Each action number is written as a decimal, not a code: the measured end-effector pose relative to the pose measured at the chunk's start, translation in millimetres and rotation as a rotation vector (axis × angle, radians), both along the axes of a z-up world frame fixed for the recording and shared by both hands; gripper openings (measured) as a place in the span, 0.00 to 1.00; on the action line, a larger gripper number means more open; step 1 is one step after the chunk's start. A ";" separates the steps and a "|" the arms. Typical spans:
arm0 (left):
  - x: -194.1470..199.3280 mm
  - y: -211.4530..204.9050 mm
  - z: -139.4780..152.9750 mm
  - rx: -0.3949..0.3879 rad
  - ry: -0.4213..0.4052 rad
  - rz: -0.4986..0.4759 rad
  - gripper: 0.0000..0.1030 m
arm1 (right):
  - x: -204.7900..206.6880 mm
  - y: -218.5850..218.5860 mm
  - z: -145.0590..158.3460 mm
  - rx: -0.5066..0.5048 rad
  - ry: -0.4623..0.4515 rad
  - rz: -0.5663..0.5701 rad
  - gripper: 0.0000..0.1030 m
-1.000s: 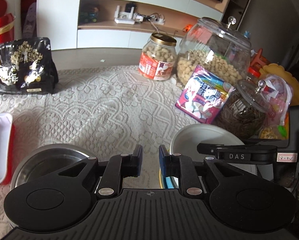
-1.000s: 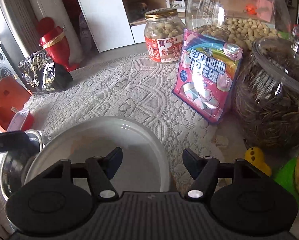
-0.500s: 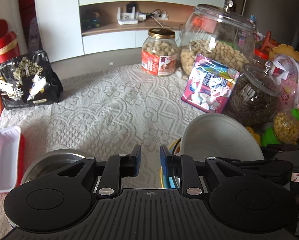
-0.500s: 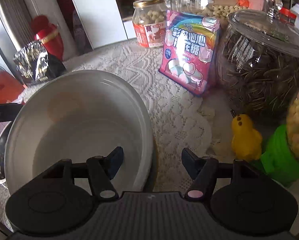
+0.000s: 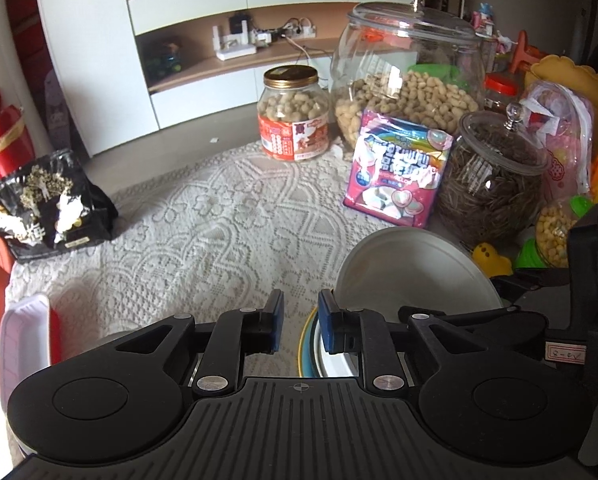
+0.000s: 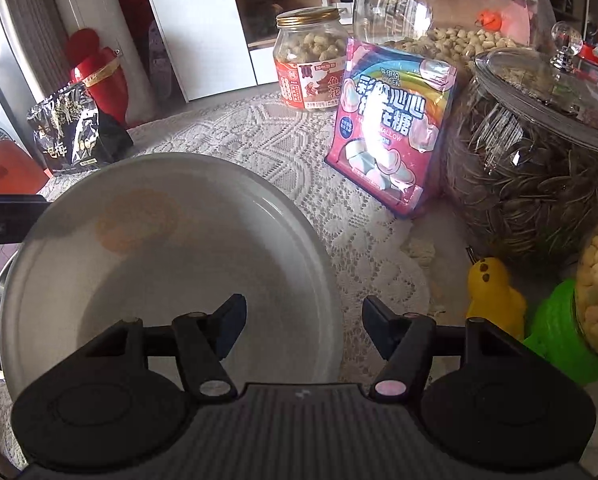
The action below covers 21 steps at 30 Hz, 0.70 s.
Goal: Organize plates and bowls
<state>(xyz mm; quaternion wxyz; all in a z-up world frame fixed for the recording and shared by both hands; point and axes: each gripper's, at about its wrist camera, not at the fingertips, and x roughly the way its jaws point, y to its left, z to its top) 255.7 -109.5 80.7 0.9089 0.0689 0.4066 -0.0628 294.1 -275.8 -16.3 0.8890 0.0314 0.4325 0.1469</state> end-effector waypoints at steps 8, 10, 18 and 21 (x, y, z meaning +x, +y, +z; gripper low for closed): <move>-15.2 -3.4 10.1 -0.031 -0.029 -0.032 0.20 | -4.7 -8.1 -1.3 0.036 0.002 -0.032 0.63; -19.0 -2.3 13.6 -0.042 -0.030 -0.033 0.20 | -4.9 -7.8 -2.7 0.036 0.007 -0.037 0.63; -27.2 -3.9 29.1 -0.030 -0.060 -0.037 0.22 | -7.2 -7.3 1.0 0.056 0.000 -0.047 0.63; -28.6 -6.3 33.2 -0.038 -0.070 -0.046 0.22 | -8.0 -9.2 3.7 0.066 -0.004 -0.059 0.63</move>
